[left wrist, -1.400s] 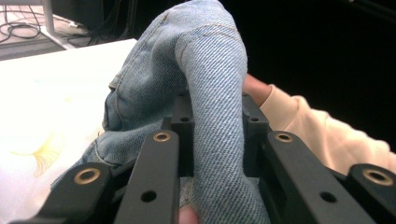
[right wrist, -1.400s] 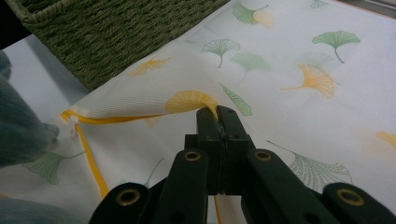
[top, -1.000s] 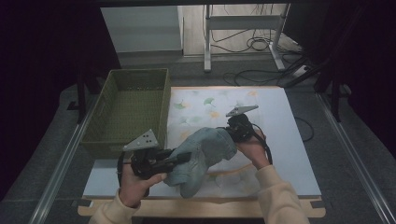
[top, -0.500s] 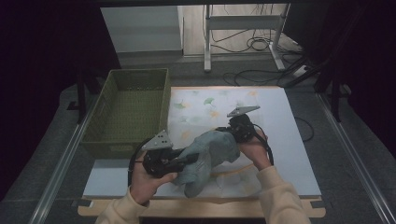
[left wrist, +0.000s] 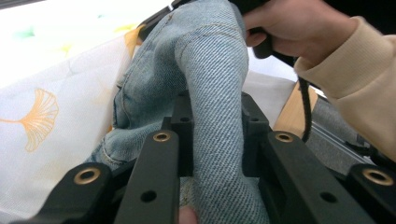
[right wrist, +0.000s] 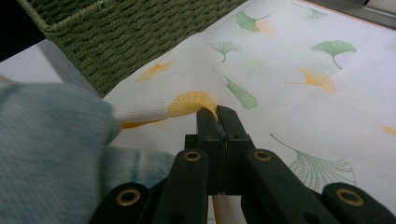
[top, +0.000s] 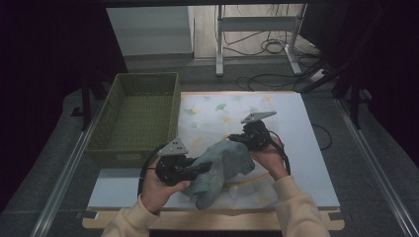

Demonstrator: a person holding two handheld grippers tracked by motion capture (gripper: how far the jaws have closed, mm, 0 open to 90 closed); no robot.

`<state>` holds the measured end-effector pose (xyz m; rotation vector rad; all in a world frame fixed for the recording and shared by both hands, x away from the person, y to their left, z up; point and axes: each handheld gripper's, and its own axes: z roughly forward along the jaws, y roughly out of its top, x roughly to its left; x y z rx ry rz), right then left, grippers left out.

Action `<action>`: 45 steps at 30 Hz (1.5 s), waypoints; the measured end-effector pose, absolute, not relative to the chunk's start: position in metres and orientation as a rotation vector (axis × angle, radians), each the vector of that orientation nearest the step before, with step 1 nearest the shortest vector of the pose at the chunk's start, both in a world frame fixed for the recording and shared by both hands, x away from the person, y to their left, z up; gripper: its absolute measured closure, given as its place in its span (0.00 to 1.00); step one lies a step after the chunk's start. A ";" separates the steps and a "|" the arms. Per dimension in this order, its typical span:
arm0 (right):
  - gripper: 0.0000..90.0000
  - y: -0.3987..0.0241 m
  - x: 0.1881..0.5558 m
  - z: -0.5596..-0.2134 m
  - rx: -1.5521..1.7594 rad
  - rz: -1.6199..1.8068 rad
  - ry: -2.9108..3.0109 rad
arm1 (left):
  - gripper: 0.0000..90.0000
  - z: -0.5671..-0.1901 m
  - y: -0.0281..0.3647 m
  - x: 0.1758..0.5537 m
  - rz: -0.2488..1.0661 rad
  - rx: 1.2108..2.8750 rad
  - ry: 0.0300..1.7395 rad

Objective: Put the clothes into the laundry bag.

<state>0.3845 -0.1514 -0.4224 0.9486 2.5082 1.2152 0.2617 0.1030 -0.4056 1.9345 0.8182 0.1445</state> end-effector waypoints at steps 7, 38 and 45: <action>0.99 -0.151 0.384 -0.417 0.941 1.218 2.501 | 0.82 -0.409 0.096 0.268 0.165 1.964 0.831; 0.99 -0.150 0.373 -0.415 0.901 1.234 2.497 | 0.82 -0.432 0.076 0.294 0.128 1.982 0.911; 0.99 -0.153 0.373 -0.417 0.911 1.247 2.491 | 0.82 -0.433 0.074 0.294 0.138 1.968 0.908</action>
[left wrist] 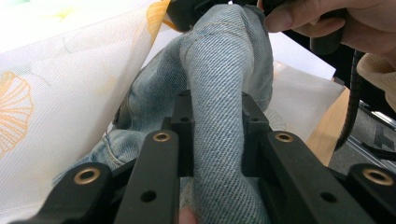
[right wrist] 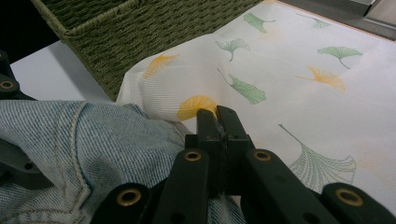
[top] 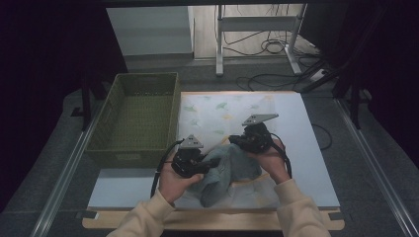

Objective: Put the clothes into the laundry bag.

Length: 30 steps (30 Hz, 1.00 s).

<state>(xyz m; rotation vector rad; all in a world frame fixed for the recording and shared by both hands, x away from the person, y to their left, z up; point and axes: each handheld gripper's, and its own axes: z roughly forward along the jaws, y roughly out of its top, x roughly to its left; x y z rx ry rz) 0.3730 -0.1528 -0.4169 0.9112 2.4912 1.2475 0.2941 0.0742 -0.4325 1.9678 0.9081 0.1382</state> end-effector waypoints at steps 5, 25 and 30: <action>0.99 -0.154 0.373 -0.416 0.917 1.258 2.486 | 0.82 -0.428 0.072 0.296 0.154 1.964 0.906; 0.99 -0.151 0.365 -0.410 0.876 1.277 2.498 | 0.81 -0.455 0.059 0.319 0.164 2.000 1.022; 0.99 -0.149 0.364 -0.410 0.869 1.285 2.502 | 0.81 -0.458 0.058 0.326 0.158 1.991 1.052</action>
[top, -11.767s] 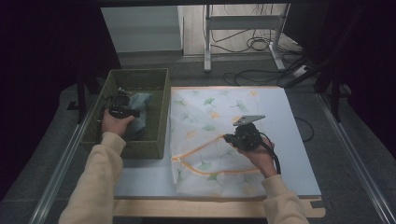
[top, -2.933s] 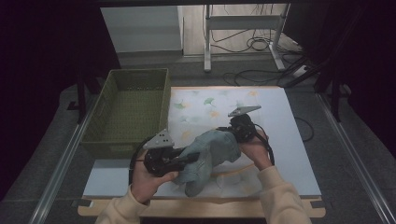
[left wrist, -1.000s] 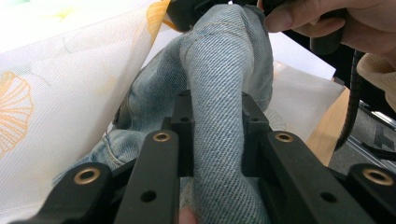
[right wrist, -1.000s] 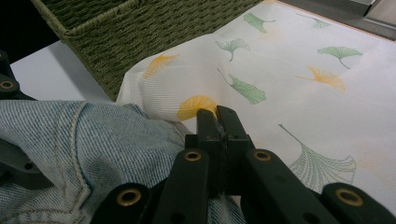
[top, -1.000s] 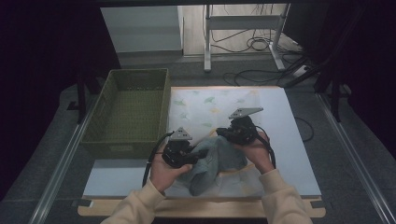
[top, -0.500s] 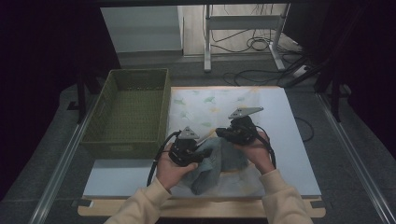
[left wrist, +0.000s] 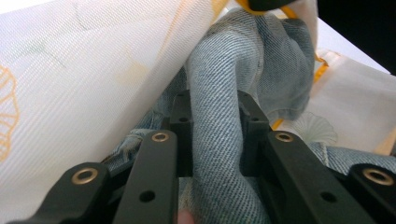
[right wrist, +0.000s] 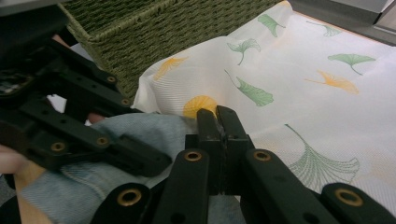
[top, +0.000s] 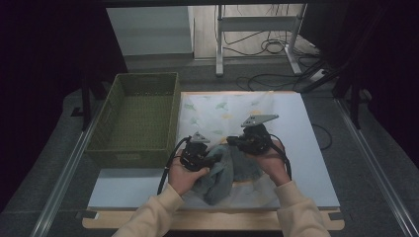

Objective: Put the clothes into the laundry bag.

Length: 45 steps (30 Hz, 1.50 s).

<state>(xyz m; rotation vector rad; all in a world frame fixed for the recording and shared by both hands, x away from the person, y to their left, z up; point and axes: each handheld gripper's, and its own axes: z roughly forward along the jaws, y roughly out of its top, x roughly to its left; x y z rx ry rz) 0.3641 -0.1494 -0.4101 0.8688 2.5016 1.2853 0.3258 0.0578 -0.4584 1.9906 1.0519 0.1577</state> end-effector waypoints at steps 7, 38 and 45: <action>0.99 -0.150 0.364 -0.412 0.878 1.293 2.506 | 0.81 -0.460 0.056 0.330 0.148 1.960 1.059; 0.99 -0.162 0.367 -0.417 0.922 1.294 2.480 | 0.19 -0.438 0.064 0.285 0.146 1.938 0.881; 0.99 -0.162 0.367 -0.418 0.925 1.291 2.480 | 0.16 -0.455 0.055 0.274 0.162 1.980 0.874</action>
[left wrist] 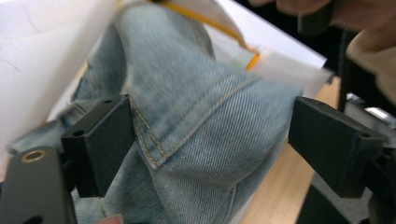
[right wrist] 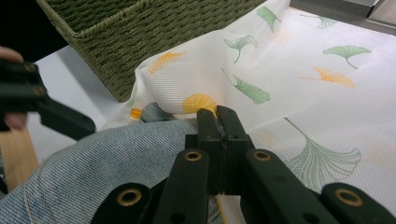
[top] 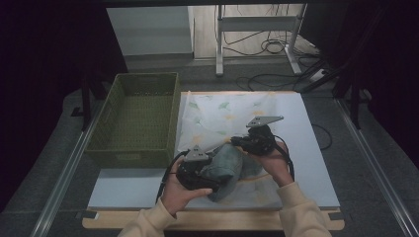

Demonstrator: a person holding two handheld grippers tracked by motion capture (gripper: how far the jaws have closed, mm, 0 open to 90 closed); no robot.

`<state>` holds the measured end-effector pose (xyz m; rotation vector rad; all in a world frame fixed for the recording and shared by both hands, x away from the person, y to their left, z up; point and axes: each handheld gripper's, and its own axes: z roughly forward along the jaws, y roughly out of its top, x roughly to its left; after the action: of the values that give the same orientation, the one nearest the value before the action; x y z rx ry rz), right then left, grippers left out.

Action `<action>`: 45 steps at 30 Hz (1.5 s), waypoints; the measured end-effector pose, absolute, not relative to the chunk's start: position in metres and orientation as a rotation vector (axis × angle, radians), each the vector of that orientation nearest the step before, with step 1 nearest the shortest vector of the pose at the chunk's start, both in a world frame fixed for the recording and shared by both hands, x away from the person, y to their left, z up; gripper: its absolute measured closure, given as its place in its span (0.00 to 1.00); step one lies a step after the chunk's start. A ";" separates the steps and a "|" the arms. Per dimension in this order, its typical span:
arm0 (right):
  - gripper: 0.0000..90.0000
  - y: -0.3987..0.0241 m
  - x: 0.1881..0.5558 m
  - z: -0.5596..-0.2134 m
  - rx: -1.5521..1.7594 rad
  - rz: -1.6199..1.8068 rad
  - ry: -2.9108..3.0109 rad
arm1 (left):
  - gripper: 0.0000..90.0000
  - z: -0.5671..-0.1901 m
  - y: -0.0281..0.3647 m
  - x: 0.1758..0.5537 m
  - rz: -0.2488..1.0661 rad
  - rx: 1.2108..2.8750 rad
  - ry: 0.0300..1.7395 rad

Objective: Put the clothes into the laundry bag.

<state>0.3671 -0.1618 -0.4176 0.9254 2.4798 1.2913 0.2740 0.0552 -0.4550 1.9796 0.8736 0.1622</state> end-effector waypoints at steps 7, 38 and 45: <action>0.99 -0.161 0.366 -0.420 0.925 1.289 2.490 | 0.57 -0.478 0.033 0.281 0.258 2.025 0.899; 0.99 -0.170 0.359 -0.417 0.904 1.343 2.454 | 0.69 -0.469 0.015 0.323 0.252 1.963 0.972; 0.99 -0.170 0.359 -0.418 0.905 1.348 2.454 | 0.36 -0.470 0.022 0.304 0.258 2.000 0.924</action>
<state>0.3587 -0.1701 -0.4177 0.9051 2.4536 1.3479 0.3041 0.0221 -0.4703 1.9995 0.9238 0.2580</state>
